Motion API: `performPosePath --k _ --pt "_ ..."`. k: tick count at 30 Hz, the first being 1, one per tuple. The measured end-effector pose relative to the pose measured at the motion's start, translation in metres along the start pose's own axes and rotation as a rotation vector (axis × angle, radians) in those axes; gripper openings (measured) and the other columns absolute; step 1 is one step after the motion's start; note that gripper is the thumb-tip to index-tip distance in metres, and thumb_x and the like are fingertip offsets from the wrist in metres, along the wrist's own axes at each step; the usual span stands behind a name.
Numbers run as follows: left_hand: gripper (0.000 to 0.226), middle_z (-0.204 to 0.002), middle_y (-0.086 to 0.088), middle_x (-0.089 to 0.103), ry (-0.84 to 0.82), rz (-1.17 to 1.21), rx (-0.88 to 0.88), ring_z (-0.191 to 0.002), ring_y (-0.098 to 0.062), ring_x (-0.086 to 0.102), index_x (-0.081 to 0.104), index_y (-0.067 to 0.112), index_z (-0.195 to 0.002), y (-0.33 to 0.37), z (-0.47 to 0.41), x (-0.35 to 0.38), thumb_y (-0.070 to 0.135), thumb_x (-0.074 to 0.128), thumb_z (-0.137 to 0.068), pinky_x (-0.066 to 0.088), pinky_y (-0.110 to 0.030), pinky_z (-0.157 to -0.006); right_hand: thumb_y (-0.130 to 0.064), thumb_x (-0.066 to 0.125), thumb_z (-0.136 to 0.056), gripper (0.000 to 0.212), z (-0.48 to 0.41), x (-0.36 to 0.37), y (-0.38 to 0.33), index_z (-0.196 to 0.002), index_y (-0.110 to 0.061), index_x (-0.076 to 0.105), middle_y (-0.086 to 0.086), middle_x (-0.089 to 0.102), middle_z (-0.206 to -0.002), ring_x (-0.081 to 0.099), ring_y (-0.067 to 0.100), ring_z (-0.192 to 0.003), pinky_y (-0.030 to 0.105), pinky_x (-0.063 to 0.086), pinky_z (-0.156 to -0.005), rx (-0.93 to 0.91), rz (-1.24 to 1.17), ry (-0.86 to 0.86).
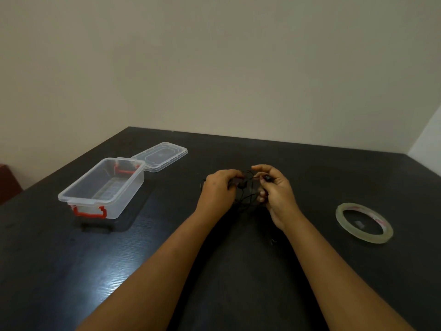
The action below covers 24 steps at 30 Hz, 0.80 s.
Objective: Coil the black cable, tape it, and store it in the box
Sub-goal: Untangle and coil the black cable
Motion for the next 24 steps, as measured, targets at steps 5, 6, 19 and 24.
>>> performPosePath --k 5,6,19,24 --pt "0.023 -0.087 -0.001 0.065 0.101 0.135 -0.099 -0.069 -0.017 0.057 0.068 0.016 -0.105 -0.008 -0.001 -0.012 0.009 0.051 -0.091 0.049 -0.024 -0.057 0.001 0.039 -0.097 0.037 0.001 0.001 0.004 -0.089 -0.022 0.067 0.002 0.065 -0.100 0.042 0.006 -0.052 0.021 0.038 -0.049 0.042 0.072 0.007" --pt "0.023 -0.090 0.003 0.063 0.125 0.117 -0.093 -0.079 -0.013 0.054 0.069 0.017 -0.105 -0.008 -0.001 -0.013 0.010 0.052 -0.091 0.043 -0.017 -0.062 0.000 0.039 -0.098 0.037 0.002 0.002 0.005 -0.089 -0.022 0.067 0.003 0.065 -0.102 0.043 0.006 -0.053 0.022 0.040 -0.050 0.051 0.093 0.001" --pt "0.042 -0.118 0.007 0.052 0.282 0.396 -0.132 -0.069 -0.020 0.067 0.060 0.020 -0.123 -0.018 0.000 -0.028 -0.003 0.056 -0.088 0.054 -0.015 -0.061 -0.004 0.035 -0.099 0.031 -0.001 -0.009 0.015 -0.087 -0.015 0.061 0.003 0.057 -0.091 0.047 0.011 -0.061 0.027 0.045 -0.057 0.175 0.103 0.090" --pt "0.044 -0.123 0.009 0.041 0.310 0.359 -0.324 -0.087 -0.015 0.061 0.056 0.021 -0.122 -0.043 0.002 -0.028 -0.005 0.052 -0.087 0.056 -0.029 -0.077 0.002 0.033 -0.096 0.035 0.000 -0.016 0.012 -0.092 -0.019 0.061 0.001 0.057 -0.083 0.050 0.011 -0.070 0.027 0.043 -0.061 0.194 -0.278 0.155"
Point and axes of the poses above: each hand's wrist, its own z-axis away from the middle knuckle, its own x-axis out of the palm, y = z × x, the point moved 10 cm from there along -z, towards the middle knuckle
